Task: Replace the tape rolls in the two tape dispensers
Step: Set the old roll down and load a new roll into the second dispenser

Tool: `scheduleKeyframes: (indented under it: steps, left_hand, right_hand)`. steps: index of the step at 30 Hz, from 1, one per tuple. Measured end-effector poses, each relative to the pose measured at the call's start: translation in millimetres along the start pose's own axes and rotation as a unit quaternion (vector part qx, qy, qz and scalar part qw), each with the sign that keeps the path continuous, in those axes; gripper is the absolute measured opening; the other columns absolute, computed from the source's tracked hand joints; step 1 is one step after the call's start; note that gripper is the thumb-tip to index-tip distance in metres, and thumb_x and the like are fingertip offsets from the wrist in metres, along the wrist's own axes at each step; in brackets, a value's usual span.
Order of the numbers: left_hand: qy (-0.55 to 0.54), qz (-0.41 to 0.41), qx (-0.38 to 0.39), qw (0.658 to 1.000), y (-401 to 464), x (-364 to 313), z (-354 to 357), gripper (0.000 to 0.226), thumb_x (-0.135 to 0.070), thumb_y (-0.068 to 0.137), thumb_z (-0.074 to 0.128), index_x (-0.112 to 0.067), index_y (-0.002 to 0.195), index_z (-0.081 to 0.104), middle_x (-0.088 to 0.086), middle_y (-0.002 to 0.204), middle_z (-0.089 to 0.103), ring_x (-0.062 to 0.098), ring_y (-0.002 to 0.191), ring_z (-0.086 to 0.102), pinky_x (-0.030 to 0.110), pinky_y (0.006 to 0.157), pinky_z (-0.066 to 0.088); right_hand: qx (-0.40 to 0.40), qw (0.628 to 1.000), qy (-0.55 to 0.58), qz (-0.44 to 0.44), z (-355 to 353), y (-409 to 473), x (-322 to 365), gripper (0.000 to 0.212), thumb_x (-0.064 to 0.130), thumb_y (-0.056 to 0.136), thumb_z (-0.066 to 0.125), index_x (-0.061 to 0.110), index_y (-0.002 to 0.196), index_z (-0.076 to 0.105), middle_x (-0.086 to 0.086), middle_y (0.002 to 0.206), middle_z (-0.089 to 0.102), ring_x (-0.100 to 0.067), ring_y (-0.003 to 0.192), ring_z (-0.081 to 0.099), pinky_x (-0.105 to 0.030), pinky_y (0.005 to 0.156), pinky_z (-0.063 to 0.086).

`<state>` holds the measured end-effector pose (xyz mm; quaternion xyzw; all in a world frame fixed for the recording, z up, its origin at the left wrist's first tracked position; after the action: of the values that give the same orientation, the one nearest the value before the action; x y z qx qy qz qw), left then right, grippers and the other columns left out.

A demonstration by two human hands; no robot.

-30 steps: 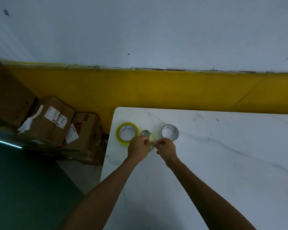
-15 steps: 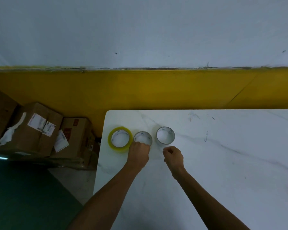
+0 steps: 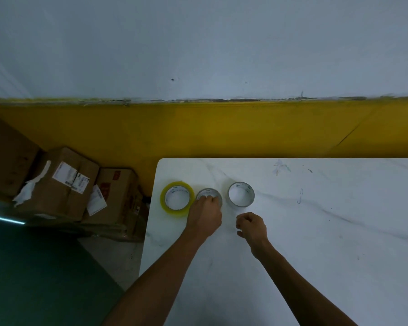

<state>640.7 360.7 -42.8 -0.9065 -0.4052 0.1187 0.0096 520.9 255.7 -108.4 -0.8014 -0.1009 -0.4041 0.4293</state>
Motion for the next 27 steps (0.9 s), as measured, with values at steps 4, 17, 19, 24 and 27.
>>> scheduleKeyframes:
  steps: [4,17,19,24,27]
  left_hand:
    - [-0.018,-0.045,0.0,0.999,-1,32,-19,0.019,-0.006,0.074,0.06,-0.003,0.092,0.067,0.017,0.09,0.07,0.032,0.081,0.066,0.035,0.062,0.05]
    - [0.042,-0.099,0.084,0.991,-33,89,18,0.019,-0.003,0.069,0.075,-0.01,0.087,0.071,0.01,0.078,0.073,0.025,0.069,0.07,0.027,0.061,0.053]
    - [0.053,-0.091,0.071,0.992,-29,90,22,0.033,0.0,0.037,0.088,-0.015,0.056,0.065,0.004,0.048,0.063,0.018,0.039,0.059,0.019,0.039,0.043]
    - [0.06,-0.111,0.086,0.988,-29,93,15,0.025,0.0,0.051,0.083,-0.01,0.071,0.07,0.008,0.061,0.069,0.024,0.053,0.067,0.023,0.047,0.05]
    - [-0.031,-0.118,0.015,0.992,-29,103,3,0.026,0.005,0.073,0.067,0.0,0.098,0.07,0.021,0.084,0.072,0.039,0.077,0.071,0.037,0.063,0.056]
  right_hand:
    - [0.012,1.0,0.018,0.005,2,-5,3,0.017,0.011,0.089,0.051,0.016,0.079,0.063,-0.013,0.091,0.067,-0.029,0.086,0.066,-0.045,0.086,0.059]
    - [0.047,0.998,0.042,0.027,21,-18,-13,0.018,0.005,0.091,0.049,0.007,0.085,0.066,-0.013,0.086,0.066,-0.024,0.079,0.063,-0.032,0.071,0.056]
    - [0.051,0.998,0.028,0.029,23,-19,-17,0.017,0.006,0.092,0.049,0.007,0.086,0.065,-0.014,0.086,0.066,-0.024,0.079,0.063,-0.032,0.071,0.056]
    - [0.061,0.998,0.002,0.017,21,-22,-14,0.016,0.007,0.091,0.049,0.008,0.086,0.065,-0.013,0.085,0.066,-0.023,0.077,0.063,-0.031,0.07,0.055]
    - [0.077,0.996,-0.033,-0.015,20,-27,2,0.015,0.009,0.091,0.05,0.008,0.087,0.065,-0.012,0.084,0.069,-0.022,0.077,0.065,-0.033,0.072,0.057]
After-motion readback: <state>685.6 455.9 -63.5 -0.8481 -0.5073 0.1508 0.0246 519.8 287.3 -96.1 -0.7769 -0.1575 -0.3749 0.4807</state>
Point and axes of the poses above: each hand's wrist, its own y-axis towards the middle knuckle, its own z-axis out of the palm, x = y × z, the point moved 9 cm from there along y, towards the middle knuckle
